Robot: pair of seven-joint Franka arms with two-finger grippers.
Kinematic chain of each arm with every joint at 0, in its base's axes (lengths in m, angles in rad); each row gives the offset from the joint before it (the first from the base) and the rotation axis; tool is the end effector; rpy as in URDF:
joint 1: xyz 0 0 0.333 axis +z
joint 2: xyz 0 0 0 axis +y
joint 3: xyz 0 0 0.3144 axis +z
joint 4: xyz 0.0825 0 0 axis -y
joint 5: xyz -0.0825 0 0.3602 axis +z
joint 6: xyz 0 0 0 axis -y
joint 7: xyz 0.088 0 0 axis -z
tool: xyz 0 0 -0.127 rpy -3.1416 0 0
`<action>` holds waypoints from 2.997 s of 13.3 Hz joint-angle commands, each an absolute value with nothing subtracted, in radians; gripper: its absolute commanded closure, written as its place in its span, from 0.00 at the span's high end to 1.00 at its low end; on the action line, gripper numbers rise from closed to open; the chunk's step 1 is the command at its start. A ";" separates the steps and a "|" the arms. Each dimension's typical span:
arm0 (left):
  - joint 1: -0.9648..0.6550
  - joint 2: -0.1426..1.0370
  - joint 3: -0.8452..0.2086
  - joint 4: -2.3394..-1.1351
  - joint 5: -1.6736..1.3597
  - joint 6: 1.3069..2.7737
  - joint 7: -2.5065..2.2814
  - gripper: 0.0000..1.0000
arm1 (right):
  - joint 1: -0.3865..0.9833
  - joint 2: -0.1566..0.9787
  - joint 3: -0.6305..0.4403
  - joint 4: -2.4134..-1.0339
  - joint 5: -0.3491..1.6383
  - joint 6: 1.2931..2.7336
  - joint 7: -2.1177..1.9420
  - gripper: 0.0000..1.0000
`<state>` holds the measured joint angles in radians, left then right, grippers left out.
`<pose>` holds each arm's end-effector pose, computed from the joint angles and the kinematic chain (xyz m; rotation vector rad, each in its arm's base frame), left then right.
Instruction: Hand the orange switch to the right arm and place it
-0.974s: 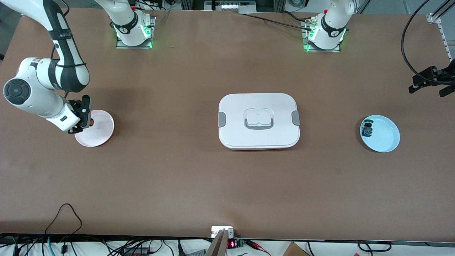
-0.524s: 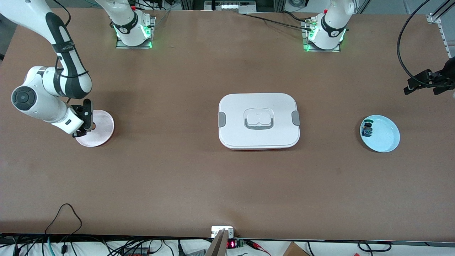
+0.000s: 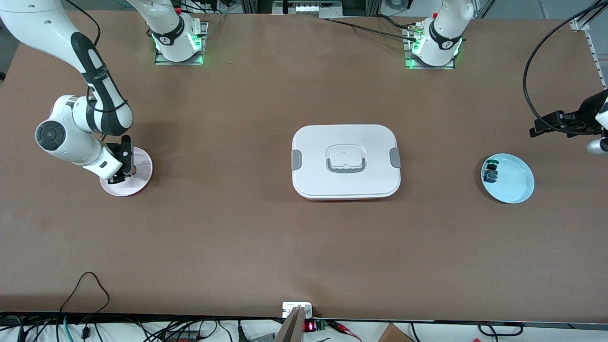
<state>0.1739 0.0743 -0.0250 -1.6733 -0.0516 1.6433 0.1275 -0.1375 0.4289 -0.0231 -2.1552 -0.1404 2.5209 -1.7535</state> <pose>0.5438 0.0757 0.5230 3.0708 0.0427 -0.1475 0.5391 -0.0879 0.1904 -2.0558 -2.3677 0.1698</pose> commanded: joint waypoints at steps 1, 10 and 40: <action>0.166 0.080 -0.025 -1.620 -0.025 1.611 0.132 1.00 | -0.163 0.423 -0.006 -2.181 -0.152 2.582 -1.789 0.34; 0.164 0.061 -0.021 -1.574 -0.025 1.560 0.063 1.00 | -0.169 0.318 0.055 -2.002 -0.032 2.311 -1.761 1.00; 0.172 0.069 -0.018 -1.559 -0.035 1.560 0.075 1.00 | 0.105 0.118 -0.157 -1.489 0.017 1.545 -0.020 1.00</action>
<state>0.1732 0.0615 -0.0186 -1.5861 -0.0515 1.5821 0.0811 0.0374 0.1100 -0.0730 -1.4969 -0.0015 1.5455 -0.0644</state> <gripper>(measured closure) 0.000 0.000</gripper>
